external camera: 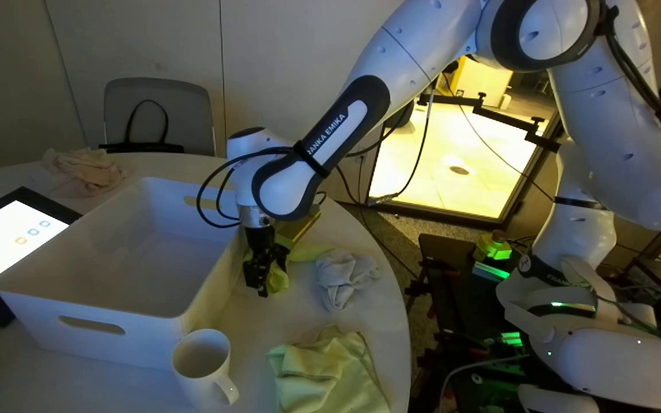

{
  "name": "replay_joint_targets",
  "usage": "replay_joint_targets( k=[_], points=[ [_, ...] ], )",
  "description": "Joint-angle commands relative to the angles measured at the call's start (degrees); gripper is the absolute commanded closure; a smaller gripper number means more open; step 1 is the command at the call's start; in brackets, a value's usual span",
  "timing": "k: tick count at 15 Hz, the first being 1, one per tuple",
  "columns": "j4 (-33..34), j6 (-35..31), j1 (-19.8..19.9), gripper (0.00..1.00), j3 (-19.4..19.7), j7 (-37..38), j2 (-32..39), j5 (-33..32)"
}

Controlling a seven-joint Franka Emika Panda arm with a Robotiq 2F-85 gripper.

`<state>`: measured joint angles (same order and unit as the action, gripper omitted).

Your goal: Put the cloths in the box, then put the marker and the yellow object in the cup

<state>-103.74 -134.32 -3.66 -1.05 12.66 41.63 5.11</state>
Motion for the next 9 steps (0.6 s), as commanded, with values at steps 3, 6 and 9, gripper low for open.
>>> replay_joint_targets(
  k=[3,6,9],
  points=[
    [2.16,0.45,0.71,0.58,-0.11,0.06,1.15,2.28],
    [1.41,0.58,0.83,0.80,-0.18,-0.13,0.44,2.55],
    [0.96,0.92,0.81,0.99,-0.22,-0.12,-0.07,2.63]
  ],
)
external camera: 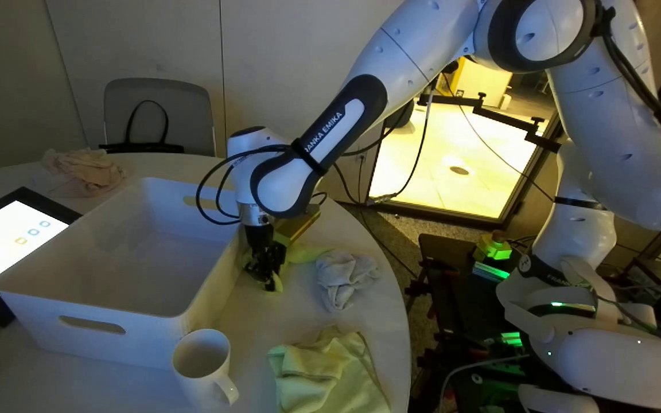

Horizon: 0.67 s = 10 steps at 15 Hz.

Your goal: Put the cloths in the box, then put the marker and the yellow object in the cup

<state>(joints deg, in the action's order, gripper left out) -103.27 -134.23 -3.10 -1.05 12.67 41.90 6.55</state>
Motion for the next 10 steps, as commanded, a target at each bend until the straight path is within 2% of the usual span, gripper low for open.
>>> replay_joint_targets(
  k=[1,5,7,10],
  points=[
    [0.45,1.02,0.22,1.00,-0.20,0.02,-0.41,1.26],
    [-2.18,1.57,0.44,0.98,-0.53,-0.14,-3.11,2.23],
    [-6.03,1.24,0.34,0.98,-0.43,0.21,-6.88,2.79],
    [-14.88,0.02,-0.32,0.98,0.21,0.88,-16.41,2.40]
  ],
)
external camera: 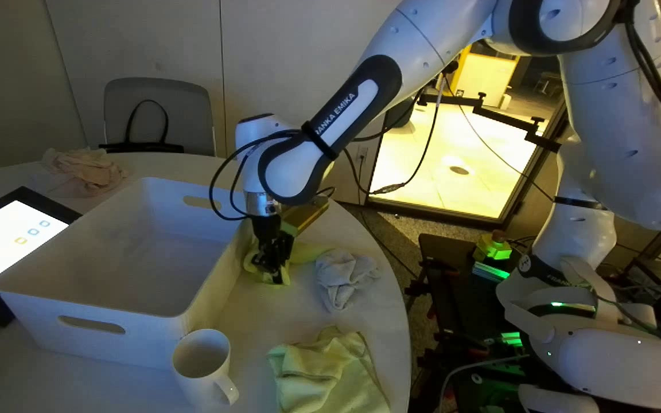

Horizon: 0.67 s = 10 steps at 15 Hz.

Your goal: Put the cloths in the box, then put the marker and the yellow object in the cup

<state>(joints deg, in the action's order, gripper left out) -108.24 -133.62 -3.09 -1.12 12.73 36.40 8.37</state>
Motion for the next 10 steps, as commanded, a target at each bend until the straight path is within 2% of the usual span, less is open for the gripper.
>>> replay_joint_targets(
  k=[1,5,10],
  points=[
    [-11.81,-0.64,-0.38,0.98,0.35,0.97,-13.49,0.45],
    [-17.66,2.82,-1.25,0.98,0.88,2.74,-25.30,-2.47],
    [-17.62,15.66,-0.74,0.98,-0.09,4.67,-38.84,-6.81]
  ],
)
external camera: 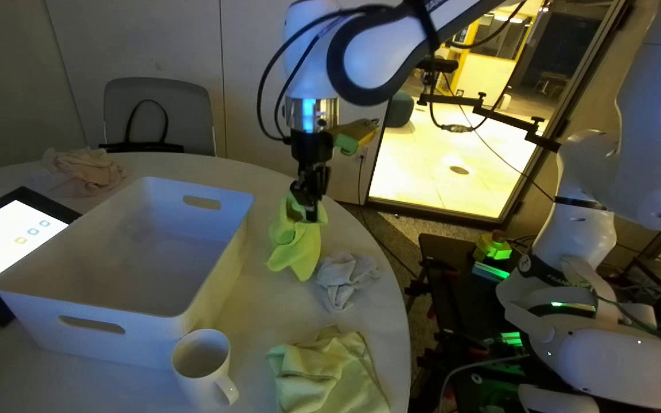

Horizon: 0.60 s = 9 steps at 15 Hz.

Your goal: Put the cloths in the box, then put the marker and the yellow object in the cup

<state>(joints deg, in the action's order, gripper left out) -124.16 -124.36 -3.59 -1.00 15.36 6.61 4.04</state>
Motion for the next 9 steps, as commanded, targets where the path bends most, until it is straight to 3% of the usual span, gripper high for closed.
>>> replay_joint_targets(
  k=[1,6,9],
  points=[
    [-1.19,9.29,-0.06,0.98,-0.48,2.19,-11.64,-3.12],
    [3.33,21.87,0.21,0.98,-2.01,-0.90,-21.08,-4.05],
    [6.79,26.83,0.59,0.98,-2.95,0.22,-22.97,-3.93]
  ],
)
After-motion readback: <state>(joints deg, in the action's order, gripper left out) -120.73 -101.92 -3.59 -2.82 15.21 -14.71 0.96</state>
